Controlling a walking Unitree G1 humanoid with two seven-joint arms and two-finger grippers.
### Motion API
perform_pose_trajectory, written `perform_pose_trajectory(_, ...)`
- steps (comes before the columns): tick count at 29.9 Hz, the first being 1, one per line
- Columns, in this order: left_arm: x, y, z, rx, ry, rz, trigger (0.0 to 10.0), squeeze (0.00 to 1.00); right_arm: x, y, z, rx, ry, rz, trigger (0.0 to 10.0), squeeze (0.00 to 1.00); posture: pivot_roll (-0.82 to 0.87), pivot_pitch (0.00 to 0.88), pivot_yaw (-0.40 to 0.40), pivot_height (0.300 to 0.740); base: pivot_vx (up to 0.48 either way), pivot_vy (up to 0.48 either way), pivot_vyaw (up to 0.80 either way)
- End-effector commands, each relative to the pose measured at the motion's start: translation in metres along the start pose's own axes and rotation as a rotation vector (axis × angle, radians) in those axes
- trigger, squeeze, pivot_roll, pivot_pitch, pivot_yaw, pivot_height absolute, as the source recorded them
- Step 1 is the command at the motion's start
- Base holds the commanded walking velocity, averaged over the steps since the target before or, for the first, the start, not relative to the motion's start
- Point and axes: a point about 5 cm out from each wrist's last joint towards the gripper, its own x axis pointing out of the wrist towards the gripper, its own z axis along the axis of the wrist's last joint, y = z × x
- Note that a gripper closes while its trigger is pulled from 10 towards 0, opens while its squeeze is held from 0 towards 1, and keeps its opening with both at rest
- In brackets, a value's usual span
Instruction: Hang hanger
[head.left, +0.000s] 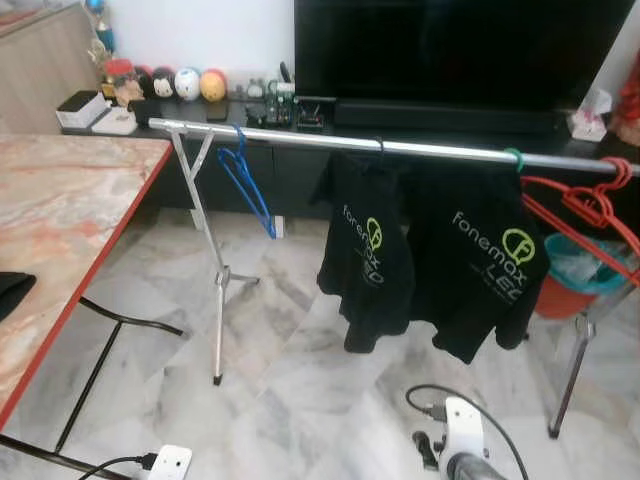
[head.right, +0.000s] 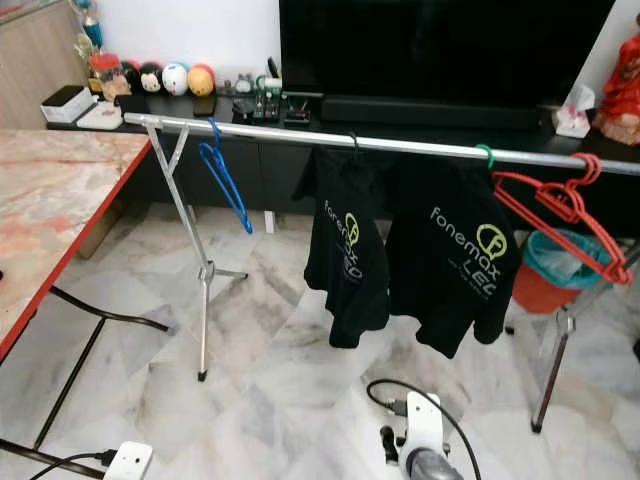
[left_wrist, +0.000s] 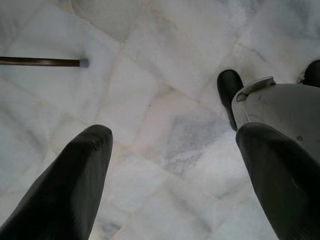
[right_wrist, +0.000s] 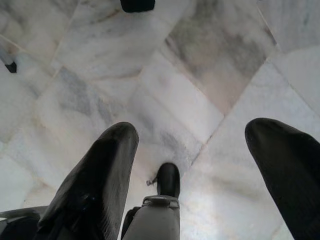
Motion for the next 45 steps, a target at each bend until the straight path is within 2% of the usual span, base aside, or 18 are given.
perform_pose_trajectory(1, 0.000, -0.001, -0.004, 0.001, 0.014, -0.003, 10.0, 0.00, 0.000, -0.001, 0.001, 0.011, -0.008, -0.007, 10.0, 0.00, 0.00, 0.000, 0.013, 0.740, 0.000, 0.000, 0.00)
perform_pose_trajectory(9, 0.000, -0.002, -0.004, 0.000, 0.018, -0.015, 10.0, 0.00, 0.000, -0.002, 0.004, 0.016, -0.035, -0.009, 10.0, 0.00, 0.00, 0.000, 0.012, 0.740, 0.000, 0.000, 0.00)
perform_pose_trajectory(14, 0.000, -0.003, -0.004, -0.006, 0.016, -0.020, 10.0, 0.00, -0.001, -0.001, 0.012, -0.006, -0.130, 0.002, 10.0, 0.00, 0.00, 0.000, 0.010, 0.740, 0.000, 0.000, 0.00)
perform_pose_trajectory(20, 0.000, -0.002, -0.004, -0.005, 0.013, -0.014, 10.0, 0.00, -0.003, 0.001, 0.022, 0.053, -0.250, 0.032, 10.0, 0.00, 0.00, 0.000, 0.010, 0.740, 0.000, 0.000, 0.00)
perform_pose_trajectory(28, 0.000, -0.002, -0.004, -0.006, 0.009, -0.014, 10.0, 0.00, -0.005, 0.002, 0.027, 0.068, -0.321, 0.058, 10.0, 0.00, 0.00, 0.000, 0.008, 0.740, 0.000, 0.000, 0.00)
perform_pose_trajectory(29, 0.000, -0.002, -0.004, -0.004, 0.009, -0.014, 10.0, 0.00, -0.007, 0.003, 0.047, 0.055, -0.414, 0.054, 10.0, 0.00, 0.00, 0.000, 0.008, 0.740, 0.000, 0.000, 0.00)
perform_pose_trajectory(30, 0.000, -0.002, -0.005, 0.000, 0.010, -0.015, 10.0, 0.00, -0.012, 0.006, 0.084, 0.061, -0.579, 0.055, 10.0, 0.00, 0.00, 0.000, 0.009, 0.740, 0.000, 0.000, 0.00)
perform_pose_trajectory(31, 0.000, -0.002, -0.005, 0.000, 0.010, -0.015, 10.0, 0.00, -0.012, 0.006, 0.084, 0.061, -0.579, 0.055, 10.0, 0.00, 0.00, 0.000, 0.009, 0.740, 0.000, 0.000, 0.00)
perform_pose_trajectory(32, 0.000, -0.002, -0.005, 0.001, 0.011, -0.016, 10.0, 0.00, -0.018, 0.008, 0.105, 0.073, -0.680, 0.061, 10.0, 0.00, -0.01, 0.000, 0.009, 0.740, 0.000, 0.000, 0.00)
perform_pose_trajectory(35, 0.000, -0.003, -0.005, 0.005, 0.012, -0.017, 10.0, 0.00, -0.021, 0.010, 0.105, 0.066, -0.711, 0.073, 10.0, 0.00, -0.01, 0.000, 0.011, 0.740, 0.000, 0.000, 0.00)
perform_pose_trajectory(38, 0.000, -0.003, -0.006, 0.007, 0.013, -0.017, 10.0, 0.00, -0.023, 0.010, 0.097, 0.016, -0.719, 0.057, 10.0, 0.00, -0.01, 0.000, 0.012, 0.740, 0.000, 0.000, 0.00)
perform_pose_trajectory(40, 0.000, -0.003, -0.006, 0.008, 0.013, -0.017, 10.0, 0.00, -0.023, 0.010, 0.095, 0.026, -0.723, 0.049, 10.0, 0.00, 0.00, 0.000, 0.013, 0.740, 0.000, 0.000, 0.00)
perform_pose_trajectory(45, -0.001, -0.002, -0.008, 0.005, 0.016, -0.012, 10.0, 0.00, -0.033, 0.010, 0.098, -0.017, -0.816, 0.038, 10.0, 0.00, 0.00, 0.000, 0.011, 0.740, 0.000, 0.000, 0.00)
